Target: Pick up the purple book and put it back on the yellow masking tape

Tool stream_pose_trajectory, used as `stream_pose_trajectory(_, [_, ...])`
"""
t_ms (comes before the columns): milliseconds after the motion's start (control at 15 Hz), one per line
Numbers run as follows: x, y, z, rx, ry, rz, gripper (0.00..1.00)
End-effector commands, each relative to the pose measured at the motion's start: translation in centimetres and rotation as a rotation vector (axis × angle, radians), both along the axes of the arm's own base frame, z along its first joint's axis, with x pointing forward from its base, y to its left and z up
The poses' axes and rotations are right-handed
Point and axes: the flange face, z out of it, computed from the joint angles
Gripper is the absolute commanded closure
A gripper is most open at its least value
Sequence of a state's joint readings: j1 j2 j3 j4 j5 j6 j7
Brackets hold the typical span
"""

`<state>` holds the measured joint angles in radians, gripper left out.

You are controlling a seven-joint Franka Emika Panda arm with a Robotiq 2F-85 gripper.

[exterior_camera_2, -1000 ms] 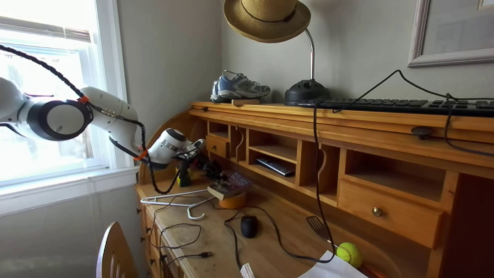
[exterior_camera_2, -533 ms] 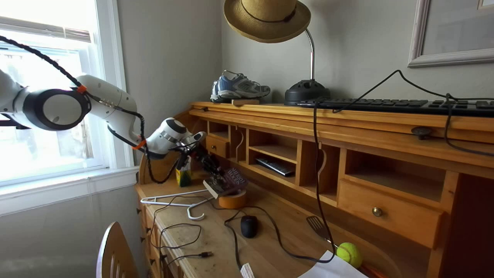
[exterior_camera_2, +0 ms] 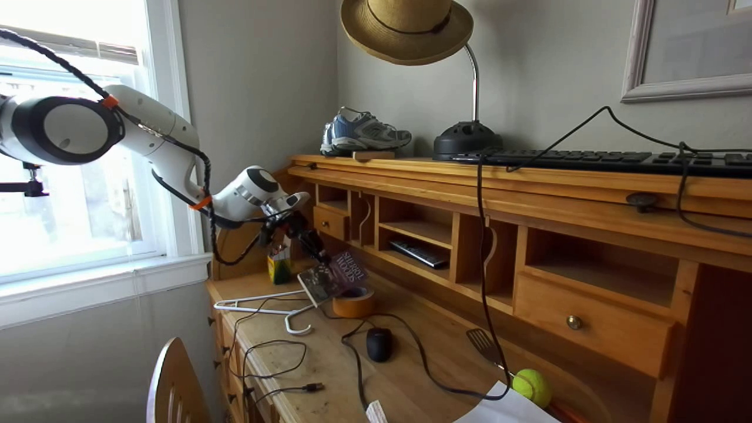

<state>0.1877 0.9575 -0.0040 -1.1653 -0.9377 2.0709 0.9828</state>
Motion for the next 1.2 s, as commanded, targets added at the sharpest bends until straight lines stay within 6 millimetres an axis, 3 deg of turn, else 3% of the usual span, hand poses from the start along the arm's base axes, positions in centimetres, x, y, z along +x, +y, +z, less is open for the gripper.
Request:
stream_pose_trajectory(0, [-2.5, -0.4, 0.6, 0.06, -0.023, -0.053, 0.92])
stream_pose_trajectory(800, [-3.8, -1.2, -0.5, 0.113, -0.065, -0.045, 0.92])
stream_pose_trajectory(867, [-3.8, -1.2, -0.7, 0.118, -0.058, -0.03, 0.43])
stream_pose_trajectory(933, [-3.8, -1.4, -1.1, 0.117, -0.061, -0.026, 0.42])
stream_pose_trajectory(1000, [-3.8, -1.6, -1.5, 0.118, -0.057, -0.024, 0.69])
stream_pose_trajectory(1067, [-3.8, -1.9, -1.9, 0.114, -0.056, -0.019, 0.31])
stream_pose_trajectory(1133, [-3.9, -2.2, -2.3, 0.113, -0.055, -0.01, 0.8])
